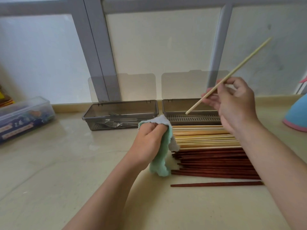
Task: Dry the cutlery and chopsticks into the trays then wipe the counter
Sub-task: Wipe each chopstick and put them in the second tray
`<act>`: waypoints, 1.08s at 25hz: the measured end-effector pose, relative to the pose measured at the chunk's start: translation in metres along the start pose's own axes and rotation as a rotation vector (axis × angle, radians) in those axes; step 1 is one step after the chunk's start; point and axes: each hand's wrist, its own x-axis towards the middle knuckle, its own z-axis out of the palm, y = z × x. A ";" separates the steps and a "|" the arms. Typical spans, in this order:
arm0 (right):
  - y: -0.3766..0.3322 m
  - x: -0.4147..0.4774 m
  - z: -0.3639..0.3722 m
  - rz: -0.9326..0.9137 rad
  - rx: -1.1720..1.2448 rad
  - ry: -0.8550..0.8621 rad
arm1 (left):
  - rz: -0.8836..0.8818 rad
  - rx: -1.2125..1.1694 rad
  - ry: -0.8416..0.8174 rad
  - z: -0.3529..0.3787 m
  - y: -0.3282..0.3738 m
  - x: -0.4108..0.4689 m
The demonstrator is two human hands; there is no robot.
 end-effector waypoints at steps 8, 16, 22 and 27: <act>0.022 0.052 0.010 -0.399 -1.205 -0.304 | -0.117 -0.341 0.323 -0.008 -0.016 0.014; 0.043 0.048 0.011 -0.214 -1.541 -0.422 | -0.158 -0.378 0.464 -0.010 -0.011 0.013; 0.029 0.033 0.003 -0.289 -1.451 -0.348 | -0.137 -0.357 0.482 -0.010 -0.016 0.016; 0.025 -0.001 -0.021 -0.257 -1.349 -0.420 | -0.094 -0.299 0.449 -0.009 -0.018 0.014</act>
